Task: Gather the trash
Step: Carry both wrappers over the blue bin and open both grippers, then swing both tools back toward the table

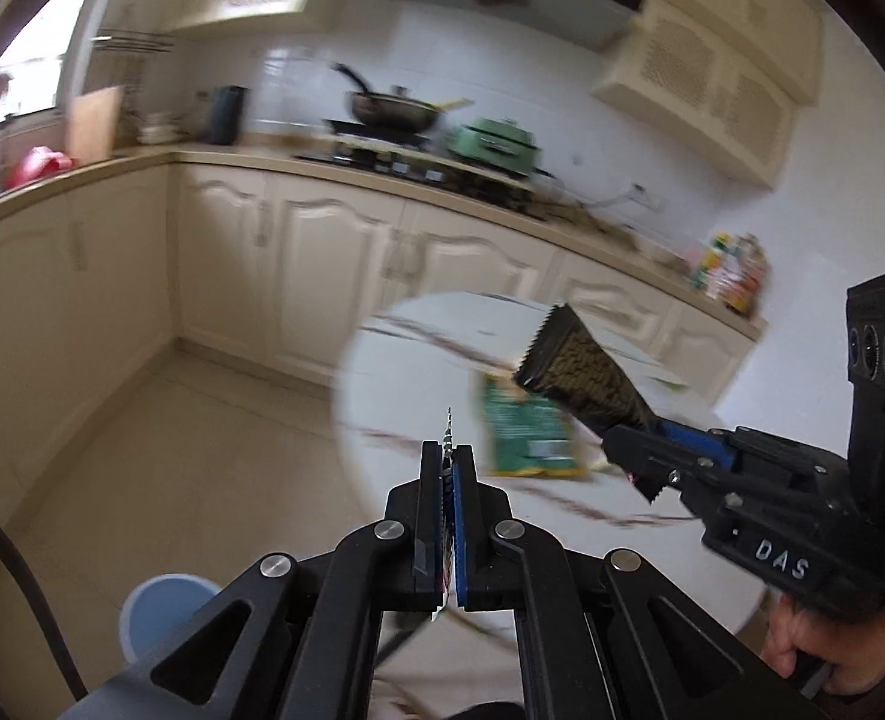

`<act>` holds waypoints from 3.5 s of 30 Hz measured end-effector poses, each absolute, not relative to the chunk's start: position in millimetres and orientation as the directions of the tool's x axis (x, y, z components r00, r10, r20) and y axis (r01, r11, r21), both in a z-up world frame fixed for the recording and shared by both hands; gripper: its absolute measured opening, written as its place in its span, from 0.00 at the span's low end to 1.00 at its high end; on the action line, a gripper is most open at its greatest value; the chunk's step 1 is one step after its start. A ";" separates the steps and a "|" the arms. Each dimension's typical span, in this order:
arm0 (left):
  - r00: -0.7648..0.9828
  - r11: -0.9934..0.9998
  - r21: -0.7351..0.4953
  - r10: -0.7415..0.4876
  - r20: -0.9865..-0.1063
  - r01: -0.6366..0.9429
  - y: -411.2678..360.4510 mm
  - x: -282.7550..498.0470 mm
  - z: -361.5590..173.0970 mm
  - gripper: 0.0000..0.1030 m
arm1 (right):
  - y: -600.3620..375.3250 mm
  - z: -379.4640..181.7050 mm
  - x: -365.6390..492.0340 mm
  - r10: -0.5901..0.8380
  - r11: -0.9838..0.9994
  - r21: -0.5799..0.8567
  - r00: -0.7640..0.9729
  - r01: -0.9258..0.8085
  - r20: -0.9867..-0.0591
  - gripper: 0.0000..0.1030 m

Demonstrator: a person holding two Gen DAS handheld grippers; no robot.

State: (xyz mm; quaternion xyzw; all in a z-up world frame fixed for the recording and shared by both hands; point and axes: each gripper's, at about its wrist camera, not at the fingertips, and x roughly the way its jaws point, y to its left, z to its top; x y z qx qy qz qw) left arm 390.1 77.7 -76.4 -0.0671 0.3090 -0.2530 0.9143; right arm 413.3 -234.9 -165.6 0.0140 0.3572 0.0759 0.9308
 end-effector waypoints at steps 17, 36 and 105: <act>0.498 0.957 -0.270 -0.182 -0.848 -0.109 287.1 474.6 -254.9 0.00 | 16.9 -366.1 534.6 0.367 0.865 0.199 0.311 -0.461 -0.877 0.19; 0.333 0.934 -0.252 -0.161 -0.929 -0.252 296.6 593.9 -364.7 0.47 | 36.7 -520.8 605.7 0.350 0.900 0.312 0.079 -0.306 -0.933 0.42; 0.954 0.956 0.040 -0.288 -0.078 0.292 -48.7 209.9 -108.0 0.99 | -291.4 -28.0 224.3 -0.298 0.953 -0.024 0.924 0.301 -0.241 1.00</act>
